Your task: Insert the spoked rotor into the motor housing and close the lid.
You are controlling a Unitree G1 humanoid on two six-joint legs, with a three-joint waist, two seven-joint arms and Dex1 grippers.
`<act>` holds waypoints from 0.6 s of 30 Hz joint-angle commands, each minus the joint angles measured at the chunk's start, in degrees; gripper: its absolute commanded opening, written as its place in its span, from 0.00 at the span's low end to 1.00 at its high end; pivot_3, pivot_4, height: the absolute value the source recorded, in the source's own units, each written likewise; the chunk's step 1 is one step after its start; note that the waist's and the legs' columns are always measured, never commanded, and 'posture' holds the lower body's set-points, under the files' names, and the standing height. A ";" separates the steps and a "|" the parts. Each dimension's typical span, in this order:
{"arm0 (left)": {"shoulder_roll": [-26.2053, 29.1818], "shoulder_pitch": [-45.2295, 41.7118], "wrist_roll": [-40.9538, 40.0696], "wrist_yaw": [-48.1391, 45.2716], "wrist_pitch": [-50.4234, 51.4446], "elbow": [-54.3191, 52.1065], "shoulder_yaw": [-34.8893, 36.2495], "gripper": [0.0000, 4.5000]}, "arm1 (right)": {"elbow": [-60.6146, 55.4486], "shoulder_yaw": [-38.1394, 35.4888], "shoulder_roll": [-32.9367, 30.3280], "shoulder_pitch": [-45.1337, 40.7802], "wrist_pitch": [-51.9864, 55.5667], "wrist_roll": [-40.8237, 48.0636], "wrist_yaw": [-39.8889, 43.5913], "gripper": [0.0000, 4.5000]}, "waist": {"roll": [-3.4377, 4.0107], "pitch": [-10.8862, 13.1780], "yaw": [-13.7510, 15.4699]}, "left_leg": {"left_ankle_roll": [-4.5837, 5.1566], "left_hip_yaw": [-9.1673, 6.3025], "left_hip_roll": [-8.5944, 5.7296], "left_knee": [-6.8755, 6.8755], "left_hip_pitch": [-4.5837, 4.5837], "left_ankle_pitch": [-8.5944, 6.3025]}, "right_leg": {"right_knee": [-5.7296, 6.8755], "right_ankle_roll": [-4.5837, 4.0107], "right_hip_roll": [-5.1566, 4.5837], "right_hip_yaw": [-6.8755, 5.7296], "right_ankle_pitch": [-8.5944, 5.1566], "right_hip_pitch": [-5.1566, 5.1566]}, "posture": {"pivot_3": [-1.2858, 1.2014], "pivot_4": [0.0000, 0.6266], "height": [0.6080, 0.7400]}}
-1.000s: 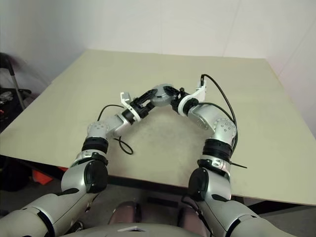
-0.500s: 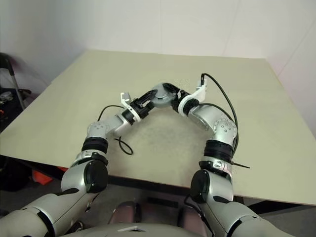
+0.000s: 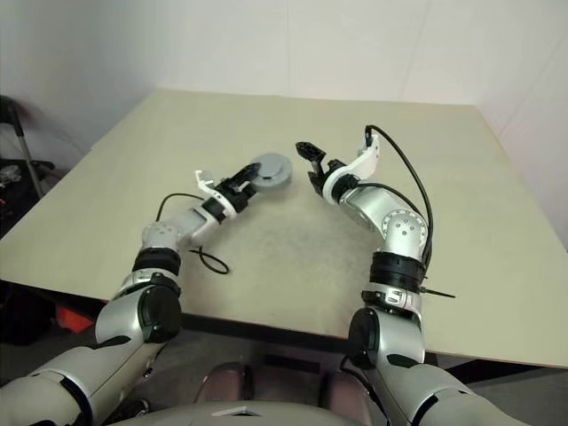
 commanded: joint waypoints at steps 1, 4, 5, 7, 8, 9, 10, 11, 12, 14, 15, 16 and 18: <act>3.44 -0.14 -0.37 -0.57 -4.08 -1.61 2.41 0.50 | -1.99 0.82 -0.24 -0.18 -0.46 -0.04 1.16 0.99 | 0.00 0.00 0.00 | 0.00 0.00 0.00 0.00 0.00 0.00 | 0.00 0.00 0.00 -0.01 0.00 0.00 | 0.52 0.00 1.00; 6.96 1.58 0.42 -0.15 -7.17 -1.69 3.68 0.50 | -1.60 0.99 -0.64 0.27 -0.41 -0.52 1.55 0.99 | -0.02 0.01 -0.28 | 0.00 -0.01 0.05 0.00 0.02 0.00 | 0.01 0.00 0.01 -0.02 0.00 0.00 | 0.52 0.00 1.00; 8.10 2.24 0.93 -0.03 -8.16 -1.78 3.91 0.50 | -1.42 1.09 -0.90 0.56 -0.28 -0.86 1.67 0.99 | -0.02 0.01 -0.33 | 0.00 -0.01 0.06 0.00 0.02 0.00 | 0.01 0.00 0.01 -0.03 0.00 0.00 | 0.52 0.00 1.00; 9.88 3.44 2.04 0.55 -10.67 -2.04 4.17 0.50 | -1.15 1.28 -1.40 1.10 -0.03 -1.57 1.91 0.99 | -0.03 0.01 -0.24 | 0.00 -0.02 0.06 0.00 0.02 0.00 | 0.01 0.00 0.01 -0.05 0.00 0.00 | 0.52 0.00 1.00; 10.91 3.87 2.37 0.93 -11.83 -1.73 4.65 0.50 | -1.05 1.27 -1.55 1.30 0.04 -1.76 2.17 0.99 | -0.03 0.01 -0.18 | -0.01 -0.02 0.06 0.00 0.01 0.00 | 0.00 0.00 0.01 -0.05 0.00 0.00 | 0.52 0.00 1.00; 11.99 4.23 2.43 1.35 -12.68 -1.19 5.34 0.50 | -0.95 1.25 -1.66 1.44 0.10 -1.86 2.37 0.99 | -0.05 0.03 -0.14 | 0.00 -0.02 0.06 0.00 0.00 0.00 | 0.00 0.00 0.01 -0.06 0.00 0.00 | 0.52 0.00 1.00; 12.80 4.54 2.60 1.68 -13.34 -0.75 5.77 0.50 | -0.82 1.22 -1.74 1.49 0.17 -1.99 2.52 0.99 | -0.09 0.05 -0.13 | -0.01 -0.03 0.06 0.00 -0.01 0.00 | 0.00 0.00 0.01 -0.07 0.00 0.00 | 0.52 0.00 1.00; 13.29 4.72 2.78 1.85 -13.72 -0.43 6.02 0.50 | -0.72 1.18 -1.79 1.49 0.24 -2.11 2.66 0.99 | -0.11 0.06 -0.11 | -0.01 -0.04 0.06 0.00 -0.01 0.00 | 0.00 0.00 0.01 -0.08 0.00 0.00 | 0.52 0.00 1.00; 13.64 4.92 2.99 1.93 -14.08 -0.20 6.15 0.50 | -0.58 1.21 -1.78 1.43 0.27 -2.27 2.80 0.99 | -0.12 0.05 0.01 | -0.01 -0.04 0.07 0.00 0.00 0.00 | 0.01 0.00 0.01 -0.09 0.00 0.00 | 0.52 0.00 1.00; 14.00 4.99 3.52 2.77 -15.12 0.72 6.43 0.50 | -0.22 1.42 -1.69 1.16 0.34 -2.61 3.06 0.99 | -0.14 0.05 0.35 | -0.01 -0.05 0.06 0.01 -0.01 0.00 | 0.01 0.00 0.00 -0.09 0.00 0.01 | 0.52 0.00 1.00; 14.05 5.00 3.74 3.12 -15.56 1.08 6.46 0.50 | 0.01 1.54 -1.60 0.97 0.35 -2.78 3.16 0.99 | -0.15 0.05 0.50 | -0.01 -0.05 0.05 0.03 -0.01 0.00 | 0.01 0.01 -0.01 -0.09 0.00 0.02 | 0.52 0.00 1.00; 14.03 4.94 3.99 3.59 -16.00 1.45 6.45 0.50 | 0.24 1.68 -1.58 0.79 0.36 -2.99 3.33 0.99 | -0.17 0.06 0.62 | -0.01 -0.05 0.05 0.05 -0.01 0.00 | 0.01 0.00 -0.01 -0.08 0.00 0.03 | 0.52 0.00 1.00; 13.85 4.88 4.73 4.52 -17.14 2.14 6.36 0.50 | 0.76 1.87 -1.48 0.53 0.30 -3.38 3.62 0.99 | -0.22 0.06 0.83 | -0.02 -0.05 0.08 0.08 0.00 0.00 | 0.04 0.00 0.00 -0.09 0.00 0.03 | 0.52 0.00 1.00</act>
